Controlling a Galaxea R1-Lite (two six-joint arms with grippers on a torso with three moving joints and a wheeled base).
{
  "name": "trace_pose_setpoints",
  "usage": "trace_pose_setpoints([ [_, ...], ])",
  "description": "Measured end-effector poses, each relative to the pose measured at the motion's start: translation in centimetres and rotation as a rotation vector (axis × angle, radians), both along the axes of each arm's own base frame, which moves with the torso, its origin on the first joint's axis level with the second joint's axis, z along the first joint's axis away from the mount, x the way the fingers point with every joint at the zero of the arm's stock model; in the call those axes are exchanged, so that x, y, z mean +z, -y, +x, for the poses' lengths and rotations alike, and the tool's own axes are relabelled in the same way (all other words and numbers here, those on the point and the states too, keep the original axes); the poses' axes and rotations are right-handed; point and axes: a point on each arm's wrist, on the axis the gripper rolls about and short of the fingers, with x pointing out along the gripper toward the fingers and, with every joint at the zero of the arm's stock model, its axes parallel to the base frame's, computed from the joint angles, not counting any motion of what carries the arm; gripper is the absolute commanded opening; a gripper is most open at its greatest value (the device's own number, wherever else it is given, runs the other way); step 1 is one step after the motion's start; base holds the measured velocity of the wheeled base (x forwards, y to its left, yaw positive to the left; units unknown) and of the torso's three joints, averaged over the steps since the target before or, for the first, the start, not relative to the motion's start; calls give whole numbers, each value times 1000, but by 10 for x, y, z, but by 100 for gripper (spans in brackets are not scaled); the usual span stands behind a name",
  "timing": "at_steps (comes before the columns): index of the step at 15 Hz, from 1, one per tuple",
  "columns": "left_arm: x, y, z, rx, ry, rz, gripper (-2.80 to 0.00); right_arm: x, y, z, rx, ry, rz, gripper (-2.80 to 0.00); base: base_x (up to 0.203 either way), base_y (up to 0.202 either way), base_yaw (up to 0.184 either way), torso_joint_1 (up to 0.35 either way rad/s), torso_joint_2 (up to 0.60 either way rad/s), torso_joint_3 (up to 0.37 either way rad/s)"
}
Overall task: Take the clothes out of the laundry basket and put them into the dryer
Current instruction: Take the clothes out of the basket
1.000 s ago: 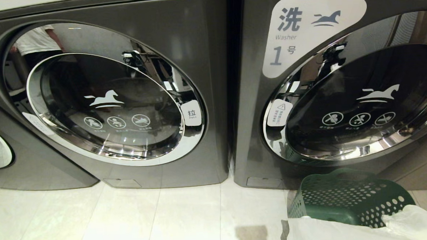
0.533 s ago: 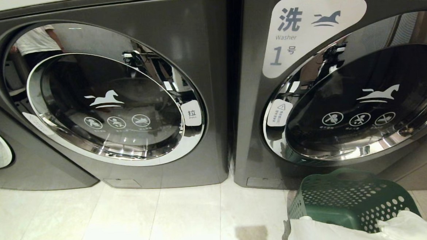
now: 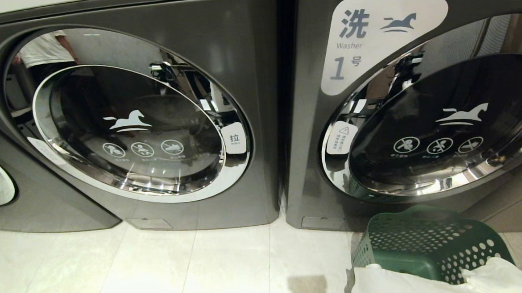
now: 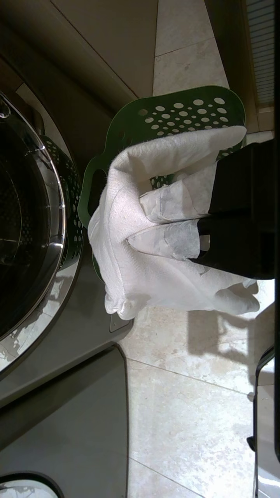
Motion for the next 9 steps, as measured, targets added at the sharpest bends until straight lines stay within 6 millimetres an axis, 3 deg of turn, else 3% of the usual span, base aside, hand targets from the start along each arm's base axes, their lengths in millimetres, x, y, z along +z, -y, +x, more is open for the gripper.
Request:
trace_pose_setpoints([
  [9,0,0,0,1,-1,7,-280,0,0,0,0,-3,3,-280,0,0,0,1,1,6],
])
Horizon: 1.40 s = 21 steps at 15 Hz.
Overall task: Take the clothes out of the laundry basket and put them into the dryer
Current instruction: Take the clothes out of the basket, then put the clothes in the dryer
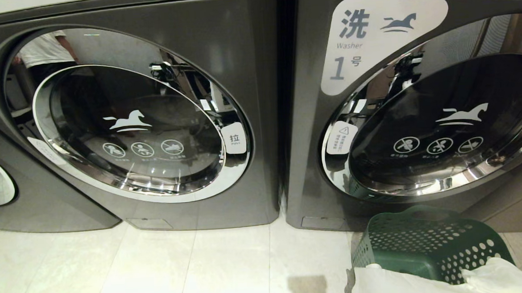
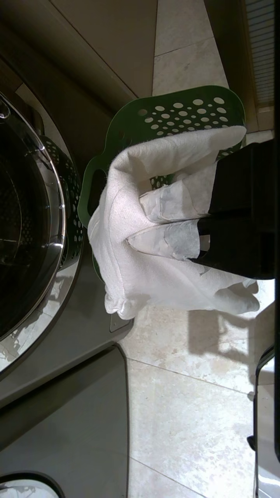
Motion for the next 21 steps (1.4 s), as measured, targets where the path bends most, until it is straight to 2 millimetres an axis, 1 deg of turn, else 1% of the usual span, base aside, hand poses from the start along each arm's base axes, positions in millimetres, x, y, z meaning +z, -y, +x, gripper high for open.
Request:
trace_pose_setpoints([
  [21,0,0,0,0,0,-3,-280,0,0,0,0,1,0,-280,0,0,0,2,2,192],
])
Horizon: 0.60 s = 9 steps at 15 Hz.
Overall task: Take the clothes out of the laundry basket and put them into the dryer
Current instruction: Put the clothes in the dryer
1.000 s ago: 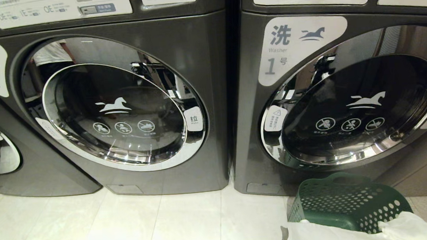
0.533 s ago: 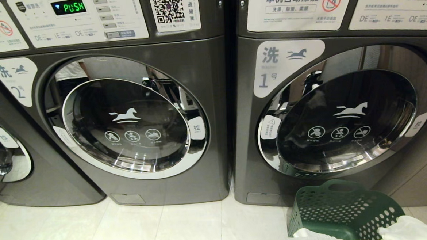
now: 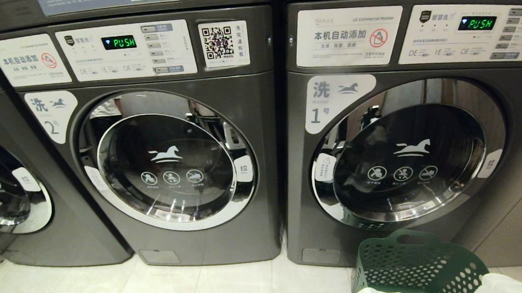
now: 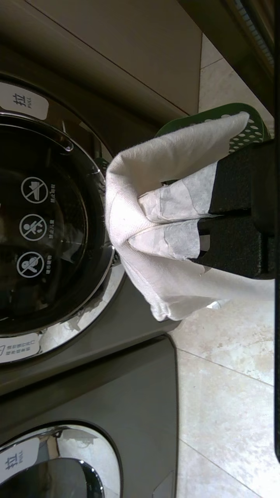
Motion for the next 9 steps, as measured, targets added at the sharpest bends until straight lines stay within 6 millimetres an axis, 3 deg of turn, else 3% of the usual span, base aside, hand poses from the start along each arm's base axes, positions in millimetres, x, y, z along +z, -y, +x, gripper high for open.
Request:
trace_pose_setpoints([
  [9,0,0,0,-1,1,-4,-280,0,0,0,0,0,0,-280,0,0,0,1,2,170],
])
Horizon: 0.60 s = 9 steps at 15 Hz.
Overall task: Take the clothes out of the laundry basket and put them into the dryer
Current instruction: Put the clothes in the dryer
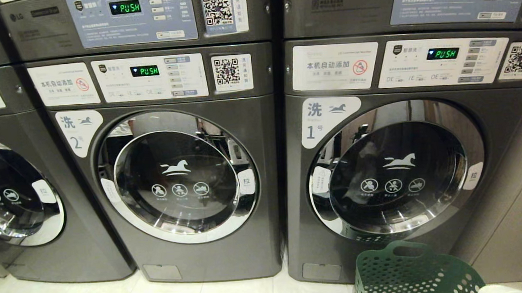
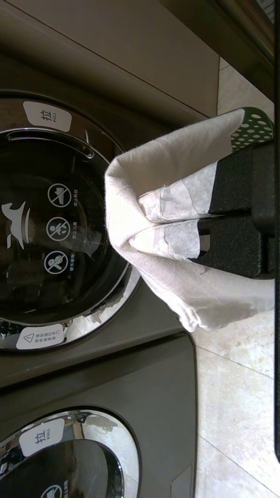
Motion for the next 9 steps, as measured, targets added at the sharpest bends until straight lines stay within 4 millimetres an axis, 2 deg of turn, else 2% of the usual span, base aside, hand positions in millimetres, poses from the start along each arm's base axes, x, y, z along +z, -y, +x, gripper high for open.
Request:
trace_pose_setpoints([
  [9,0,0,0,0,1,2,-280,0,0,0,0,0,0,-280,1,8,0,2,0,8],
])
